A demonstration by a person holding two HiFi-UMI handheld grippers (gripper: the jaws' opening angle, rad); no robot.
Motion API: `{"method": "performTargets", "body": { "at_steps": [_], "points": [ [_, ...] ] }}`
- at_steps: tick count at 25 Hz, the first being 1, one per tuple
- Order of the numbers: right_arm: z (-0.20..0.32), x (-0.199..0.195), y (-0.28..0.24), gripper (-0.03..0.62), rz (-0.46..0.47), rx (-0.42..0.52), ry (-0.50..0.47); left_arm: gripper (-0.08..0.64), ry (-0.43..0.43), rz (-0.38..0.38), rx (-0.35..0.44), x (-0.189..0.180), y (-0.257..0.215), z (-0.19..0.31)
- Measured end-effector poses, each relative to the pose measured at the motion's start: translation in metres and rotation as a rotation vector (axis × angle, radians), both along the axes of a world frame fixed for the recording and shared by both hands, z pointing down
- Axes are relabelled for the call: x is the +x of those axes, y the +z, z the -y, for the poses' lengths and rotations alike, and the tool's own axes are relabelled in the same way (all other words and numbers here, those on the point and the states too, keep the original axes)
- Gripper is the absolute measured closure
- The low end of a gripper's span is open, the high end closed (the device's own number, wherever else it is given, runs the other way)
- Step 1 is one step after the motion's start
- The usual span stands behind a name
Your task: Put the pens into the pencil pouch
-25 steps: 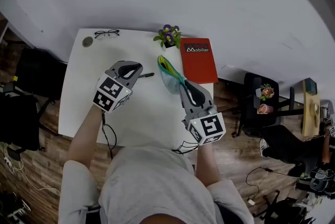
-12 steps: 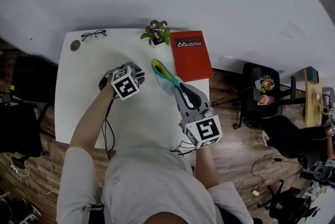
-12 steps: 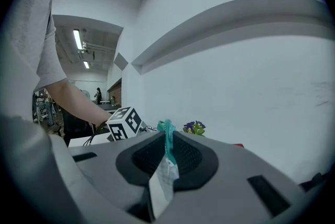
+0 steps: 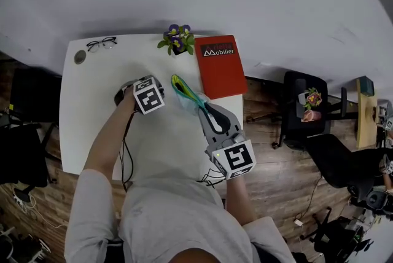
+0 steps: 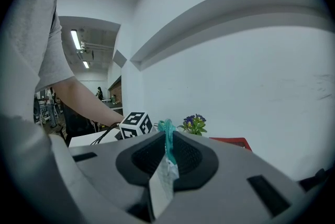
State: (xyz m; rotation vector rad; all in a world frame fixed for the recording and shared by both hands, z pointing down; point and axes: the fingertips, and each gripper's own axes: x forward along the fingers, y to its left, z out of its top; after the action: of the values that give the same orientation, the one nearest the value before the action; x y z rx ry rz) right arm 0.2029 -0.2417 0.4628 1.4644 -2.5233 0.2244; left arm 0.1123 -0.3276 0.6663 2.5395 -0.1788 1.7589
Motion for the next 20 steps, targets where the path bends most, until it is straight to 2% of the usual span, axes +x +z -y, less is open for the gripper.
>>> {"method": "performTargets", "body": {
  "at_steps": [4, 7, 9, 13, 20],
  "points": [
    [0.003, 0.000, 0.003, 0.534, 0.009, -0.018, -0.003, 0.481, -0.026, -0.021, -0.052, 0.001, 0.000, -0.004],
    [0.004, -0.004, 0.002, 0.534, 0.039, -0.029, 0.006, 0.488, -0.047, -0.034, -0.033, 0.002, -0.002, -0.006],
    [0.005, -0.005, 0.003, 0.534, 0.040, -0.034, 0.000, 0.488, -0.077, -0.086, -0.015, 0.004, -0.010, -0.006],
    [0.009, -0.009, 0.000, 0.534, 0.051, -0.019, -0.009, 0.488, -0.201, -0.327, 0.036, 0.011, -0.058, 0.005],
    [0.011, -0.013, -0.007, 0.534, 0.071, 0.004, -0.018, 0.488, -0.406, -0.700, 0.210, -0.009, -0.159, 0.022]
  ]
}}
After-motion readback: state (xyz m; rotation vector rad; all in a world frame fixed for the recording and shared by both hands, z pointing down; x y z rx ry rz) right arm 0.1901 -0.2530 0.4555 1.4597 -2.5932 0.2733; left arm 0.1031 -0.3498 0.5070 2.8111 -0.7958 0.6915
